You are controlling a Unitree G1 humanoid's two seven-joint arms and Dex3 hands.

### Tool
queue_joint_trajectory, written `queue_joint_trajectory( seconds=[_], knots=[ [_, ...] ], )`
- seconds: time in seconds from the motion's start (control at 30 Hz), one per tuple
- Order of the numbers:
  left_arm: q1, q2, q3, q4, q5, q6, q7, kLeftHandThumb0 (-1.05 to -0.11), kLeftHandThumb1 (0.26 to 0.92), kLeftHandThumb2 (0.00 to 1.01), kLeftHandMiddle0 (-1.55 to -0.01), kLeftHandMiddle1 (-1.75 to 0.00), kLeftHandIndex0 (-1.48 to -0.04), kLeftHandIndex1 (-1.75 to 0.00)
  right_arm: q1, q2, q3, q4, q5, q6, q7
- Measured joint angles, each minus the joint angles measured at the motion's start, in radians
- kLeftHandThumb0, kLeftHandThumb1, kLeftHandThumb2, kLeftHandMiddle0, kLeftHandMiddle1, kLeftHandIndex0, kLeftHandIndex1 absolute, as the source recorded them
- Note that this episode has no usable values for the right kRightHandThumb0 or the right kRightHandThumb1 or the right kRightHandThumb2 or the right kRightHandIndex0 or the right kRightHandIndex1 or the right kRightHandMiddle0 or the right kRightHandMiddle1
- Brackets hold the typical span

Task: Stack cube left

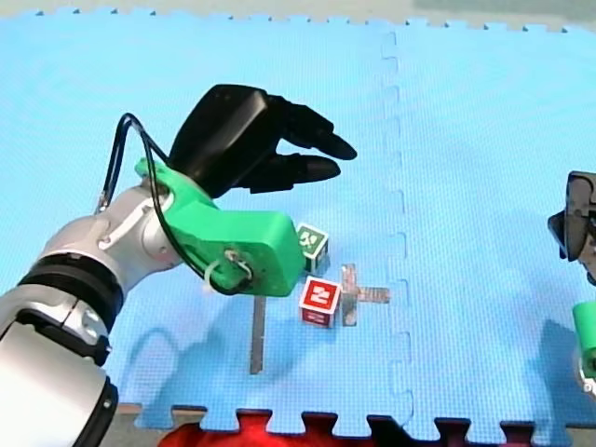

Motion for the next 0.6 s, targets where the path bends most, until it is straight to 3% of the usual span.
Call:
queue_joint_trajectory(
  seconds=[0.2,0.3,0.33,0.4,0.5,0.6],
  knots=[
    [-0.004,0.006,0.006,-0.017,0.001,-0.013,-0.002,-0.457,0.891,0.00,-0.93,-1.75,-1.23,-0.02,-0.001,0.000,0.001,0.004,0.000,0.000,-0.001],
    [-0.005,0.013,0.004,-0.020,0.007,-0.012,-0.002,-0.469,0.855,0.00,-0.93,-1.75,-0.95,0.00,-0.001,0.000,0.002,0.004,0.000,0.000,-0.002],
    [-0.007,0.019,-0.002,-0.019,0.017,-0.005,-0.008,-0.500,0.815,0.00,-0.92,-1.75,-0.83,0.00,-0.002,0.000,0.002,0.004,0.001,0.000,-0.001],
    [-0.011,0.034,-0.020,-0.011,0.041,0.031,-0.040,-0.570,0.773,0.00,-0.92,-1.75,-0.73,0.00,-0.003,0.000,0.002,0.004,0.002,0.001,-0.001],
    [-0.018,0.051,-0.052,0.012,0.073,0.110,-0.125,-0.692,0.727,0.00,-0.90,-1.75,-0.72,-0.01,-0.004,-0.001,0.001,0.005,0.004,0.001,0.002],
    [-0.020,0.054,-0.066,0.020,0.080,0.155,-0.189,-0.723,0.715,0.00,-0.90,-1.75,-0.73,-0.01,-0.005,-0.003,0.000,0.005,0.005,0.001,0.005]
  ],
)
